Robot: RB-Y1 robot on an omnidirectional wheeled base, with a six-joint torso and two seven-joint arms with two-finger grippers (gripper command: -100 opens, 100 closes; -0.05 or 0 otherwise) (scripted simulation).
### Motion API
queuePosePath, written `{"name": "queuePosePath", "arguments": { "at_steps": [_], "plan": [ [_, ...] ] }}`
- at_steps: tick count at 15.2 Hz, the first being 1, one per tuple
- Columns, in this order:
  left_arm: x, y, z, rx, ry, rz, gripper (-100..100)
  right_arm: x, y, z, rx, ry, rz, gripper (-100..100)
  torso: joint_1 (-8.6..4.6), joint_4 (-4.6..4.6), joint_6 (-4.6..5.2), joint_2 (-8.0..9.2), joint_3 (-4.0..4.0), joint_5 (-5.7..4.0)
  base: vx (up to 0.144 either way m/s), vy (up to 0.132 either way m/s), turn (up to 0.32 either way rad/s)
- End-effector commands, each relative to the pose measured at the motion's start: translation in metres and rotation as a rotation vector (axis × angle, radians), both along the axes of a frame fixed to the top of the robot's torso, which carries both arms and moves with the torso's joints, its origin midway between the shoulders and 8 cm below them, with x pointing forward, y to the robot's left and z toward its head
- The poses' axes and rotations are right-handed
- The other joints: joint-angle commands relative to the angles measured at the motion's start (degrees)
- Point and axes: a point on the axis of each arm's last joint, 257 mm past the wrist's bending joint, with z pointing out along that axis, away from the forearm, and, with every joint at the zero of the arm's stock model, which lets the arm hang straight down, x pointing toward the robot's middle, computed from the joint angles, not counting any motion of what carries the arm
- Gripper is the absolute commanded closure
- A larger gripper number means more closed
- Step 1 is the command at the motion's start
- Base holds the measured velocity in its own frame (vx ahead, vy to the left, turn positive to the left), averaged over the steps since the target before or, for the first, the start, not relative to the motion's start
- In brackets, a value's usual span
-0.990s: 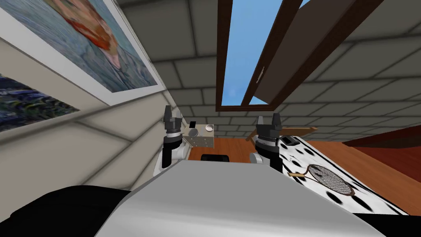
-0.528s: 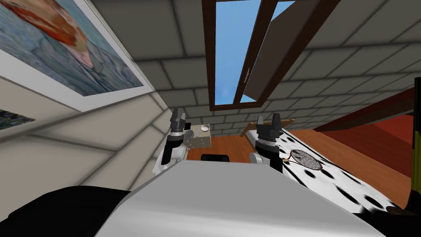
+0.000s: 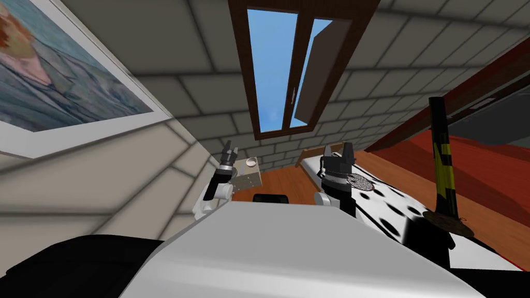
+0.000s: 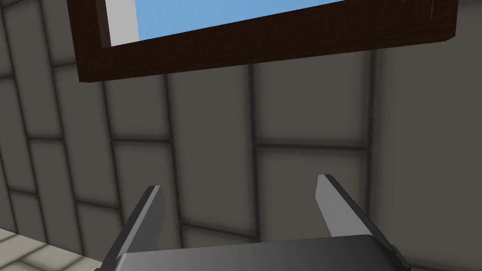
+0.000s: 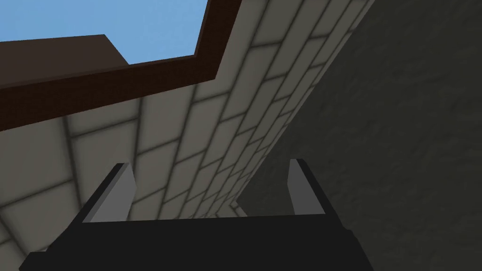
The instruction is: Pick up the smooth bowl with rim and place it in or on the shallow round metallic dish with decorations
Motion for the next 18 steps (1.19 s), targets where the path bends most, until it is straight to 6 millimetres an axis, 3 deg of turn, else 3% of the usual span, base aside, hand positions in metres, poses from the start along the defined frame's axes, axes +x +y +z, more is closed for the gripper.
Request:
{"name": "queuePosePath", "arguments": {
  "at_steps": [1, 2, 5, 7, 8, 10, 11, 12, 13, 14, 15, 17, 18],
  "plan": [
    [0.009, 0.003, -0.027, -0.018, 0.087, -0.013, -100, 0.000, 0.000, 0.000, 0.000, 0.000, 0.000, 0, 0.00, 0.00, 0.00, 0.00, 0.00, 0.00, -0.003, -0.021, -0.299],
    [0.009, 0.003, -0.028, -0.018, 0.091, -0.013, -100, 0.000, 0.000, 0.000, 0.000, 0.000, 0.000, 0, -0.01, -0.01, 0.03, -0.02, -0.01, 0.01, 0.000, -0.016, -0.229],
    [0.019, 0.009, -0.068, -0.042, 0.210, -0.028, -100, 0.000, 0.000, 0.000, 0.000, 0.000, 0.000, 0, 0.01, -0.01, 0.00, -0.06, -0.03, 0.00, 0.006, -0.018, -0.248],
    [0.020, 0.009, -0.072, -0.042, 0.224, -0.026, -100, 0.000, 0.000, 0.000, 0.000, 0.000, 0.000, 0, 0.02, -0.02, 0.00, -0.08, -0.05, 0.00, 0.010, -0.010, -0.164],
    [0.023, 0.014, -0.095, -0.053, 0.294, -0.029, -100, 0.000, 0.000, 0.000, 0.000, 0.000, 0.000, 0, 0.04, -0.02, -0.04, -0.08, -0.05, 0.01, 0.012, -0.013, -0.182],
    [0.023, 0.014, -0.095, -0.053, 0.295, -0.029, -100, 0.000, 0.000, 0.000, 0.000, 0.000, 0.000, 0, 0.03, -0.02, 0.00, -0.10, -0.06, 0.01, 0.013, -0.009, -0.149],
    [0.025, 0.019, -0.118, -0.065, 0.364, -0.031, -100, 0.000, 0.000, 0.000, 0.000, 0.000, 0.000, 0, 0.05, -0.02, -0.03, -0.10, -0.06, 0.01, 0.017, -0.012, -0.204],
    [0.025, 0.019, -0.120, -0.064, 0.369, -0.031, -100, 0.000, 0.000, 0.000, 0.000, 0.000, 0.000, 0, 0.05, -0.02, 0.00, -0.10, -0.06, 0.01, 0.021, -0.009, -0.213],
    [0.025, 0.024, -0.142, -0.076, 0.434, -0.031, -100, 0.000, 0.000, 0.000, 0.000, 0.000, 0.000, 0, 0.04, -0.02, -0.01, -0.12, -0.07, 0.01, 0.028, -0.013, -0.294],
    [0.025, 0.024, -0.145, -0.075, 0.444, -0.030, -100, 0.000, 0.000, 0.000, 0.000, 0.000, 0.000, 0, 0.03, -0.03, 0.02, -0.14, -0.08, 0.01, 0.028, -0.010, -0.250],
    [0.023, 0.030, -0.168, -0.086, 0.509, -0.029, -100, 0.000, 0.000, 0.000, 0.000, 0.000, 0.000, 0, 0.04, -0.04, -0.01, -0.15, -0.09, 0.01, 0.038, -0.013, -0.267],
    [0.023, 0.031, -0.171, -0.085, 0.521, -0.027, -100, 0.000, 0.000, 0.000, 0.000, 0.000, 0.000, 0, 0.05, -0.04, -0.01, -0.19, -0.11, 0.01, 0.033, -0.004, -0.128],
    [0.019, 0.038, -0.195, -0.095, 0.593, -0.023, -100, 0.000, 0.000, 0.000, 0.000, 0.000, 0.000, 0, 0.06, -0.04, -0.04, -0.18, -0.11, 0.02, 0.030, -0.004, -0.191]
  ]
}}
